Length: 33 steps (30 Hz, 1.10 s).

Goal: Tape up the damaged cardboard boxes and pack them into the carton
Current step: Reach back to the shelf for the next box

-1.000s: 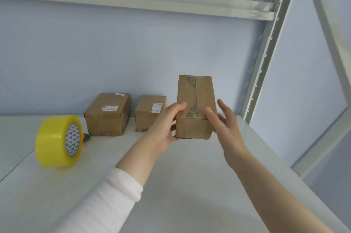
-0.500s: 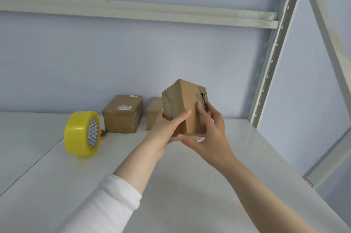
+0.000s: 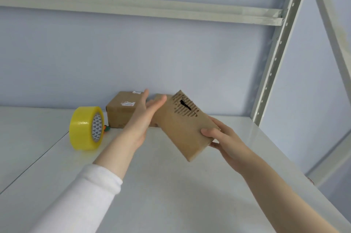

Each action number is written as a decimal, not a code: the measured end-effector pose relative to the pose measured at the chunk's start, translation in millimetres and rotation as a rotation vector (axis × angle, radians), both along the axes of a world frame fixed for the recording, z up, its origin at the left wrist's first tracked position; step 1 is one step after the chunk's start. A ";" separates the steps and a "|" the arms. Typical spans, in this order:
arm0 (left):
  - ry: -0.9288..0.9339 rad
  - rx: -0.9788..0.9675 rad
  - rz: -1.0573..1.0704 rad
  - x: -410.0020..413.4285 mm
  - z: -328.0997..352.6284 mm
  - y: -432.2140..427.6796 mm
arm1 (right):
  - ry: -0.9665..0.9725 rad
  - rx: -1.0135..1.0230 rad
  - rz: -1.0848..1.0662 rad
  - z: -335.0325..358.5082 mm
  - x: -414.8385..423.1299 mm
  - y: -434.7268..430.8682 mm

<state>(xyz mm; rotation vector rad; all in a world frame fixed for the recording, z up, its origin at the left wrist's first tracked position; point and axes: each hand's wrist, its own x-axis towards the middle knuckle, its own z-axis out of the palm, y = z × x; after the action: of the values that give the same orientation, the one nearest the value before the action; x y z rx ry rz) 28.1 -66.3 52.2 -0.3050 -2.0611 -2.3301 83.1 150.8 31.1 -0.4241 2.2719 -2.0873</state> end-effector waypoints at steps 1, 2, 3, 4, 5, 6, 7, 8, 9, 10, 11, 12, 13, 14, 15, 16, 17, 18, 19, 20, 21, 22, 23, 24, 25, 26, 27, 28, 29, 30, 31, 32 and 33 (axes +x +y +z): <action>0.035 -0.097 -0.020 -0.8 7.0 -4.8 | -0.004 0.036 0.034 0.8 -0.4 3.8; 0.057 -0.205 -0.081 -1.9 12.4 -8.8 | -0.012 0.064 0.066 1.4 -1.7 7.0; 0.045 -0.311 -0.164 -2.2 15.7 -12.2 | -0.023 0.083 0.097 2.4 -2.6 9.4; 0.015 -0.397 -0.264 -1.5 17.5 -13.9 | -0.029 0.098 0.127 3.3 -3.7 10.7; -0.015 -0.446 -0.343 -0.4 17.9 -14.2 | -0.032 0.102 0.145 4.0 -4.5 11.0; -0.032 -0.455 -0.376 0.0 16.8 -13.8 | -0.036 0.086 0.146 4.3 -5.4 10.7; -0.037 -0.431 -0.363 -0.7 14.5 -13.0 | -0.047 0.043 0.120 4.6 -5.8 9.8; -0.034 -0.382 -0.322 -1.7 11.4 -12.7 | -0.062 -0.013 0.073 2.6 -6.6 9.8; -0.030 -0.318 -0.270 -1.1 8.5 -12.6 | -0.076 -0.065 0.025 -0.7 -8.0 10.5; -0.034 -0.254 -0.226 0.0 5.5 -12.8 | -0.088 -0.102 0.000 -4.1 -9.1 11.7; -0.042 -0.212 -0.203 2.1 2.8 -12.6 | -0.107 -0.128 -0.002 -6.9 -9.5 12.3; -0.048 -0.203 -0.199 4.1 -0.2 -12.7 | -0.126 -0.140 0.013 -9.2 -9.7 13.0; -0.050 -0.225 -0.207 6.4 -2.3 -13.6 | -0.135 -0.134 0.030 -10.5 -9.9 14.0; -0.048 -0.267 -0.213 7.8 -3.3 -15.4 | -0.137 -0.114 0.040 -10.3 -10.1 15.0; -0.040 -0.312 -0.214 9.3 -2.2 -17.8 | -0.137 -0.086 0.040 -9.1 -10.3 15.8; -0.023 -0.343 -0.222 11.0 0.4 -20.4 | -0.139 -0.050 0.038 -7.4 -11.4 16.7; -0.008 -0.358 -0.243 13.0 3.9 -22.3 | -0.145 -0.010 0.041 -5.3 -12.5 16.7; 0.000 -0.370 -0.280 15.1 7.1 -23.1 | -0.151 0.034 0.051 -2.2 -13.4 15.6; -0.005 -0.393 -0.329 18.1 9.3 -22.3 | -0.156 0.075 0.068 1.4 -14.0 13.2; -0.021 -0.428 -0.390 21.5 9.8 -19.4 | -0.162 0.108 0.088 4.6 -14.1 10.2; -0.040 -0.463 -0.450 24.8 9.1 -16.2 | -0.169 0.131 0.104 7.6 -14.1 6.6; -0.055 -0.476 -0.492 27.6 7.1 -13.0 | -0.173 0.146 0.111 9.7 -14.3 3.8; -0.069 -0.456 -0.505 30.0 4.9 -10.4 | -0.173 0.148 0.107 10.5 -14.8 2.1; -0.079 -0.409 -0.492 32.0 2.4 -9.3 | -0.162 0.132 0.089 9.8 -14.8 0.7; -0.088 -0.347 -0.462 33.0 -0.1 -9.1 | -0.143 0.090 0.059 7.7 -14.1 -1.2; -0.102 -0.276 -0.419 33.2 -2.6 -9.1 | -0.123 0.024 0.019 4.6 -12.8 -3.5; -0.122 -0.200 -0.362 33.3 -5.6 -9.1 | -0.114 -0.055 -0.023 0.1 -10.5 -6.9; -0.148 -0.124 -0.300 33.8 -9.1 -8.0 | -0.114 -0.124 -0.058 -5.6 -7.6 -12.1; -0.179 -0.059 -0.243 34.8 -13.0 -5.7 | -0.114 -0.163 -0.075 -12.0 -3.7 -18.8; -0.221 -0.010 -0.192 36.5 -17.4 -1.9 | -0.107 -0.182 -0.070 -18.7 0.2 -26.5; -0.274 0.030 -0.150 38.6 -22.0 2.5 | -0.102 -0.209 -0.044 -24.9 3.9 -35.1; -0.329 0.069 -0.115 41.8 -26.9 7.1 | -0.110 -0.252 -0.019 -30.4 7.1 -43.1; -0.374 0.103 -0.084 45.1 -31.8 11.1 | -0.133 -0.301 -0.013 -34.4 10.0 -49.6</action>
<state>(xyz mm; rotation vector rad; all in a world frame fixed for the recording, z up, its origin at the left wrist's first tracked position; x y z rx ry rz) 73.3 -55.2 20.4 0.0540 -2.0945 -2.7087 93.1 101.2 -3.4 -0.2674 1.9007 -2.3926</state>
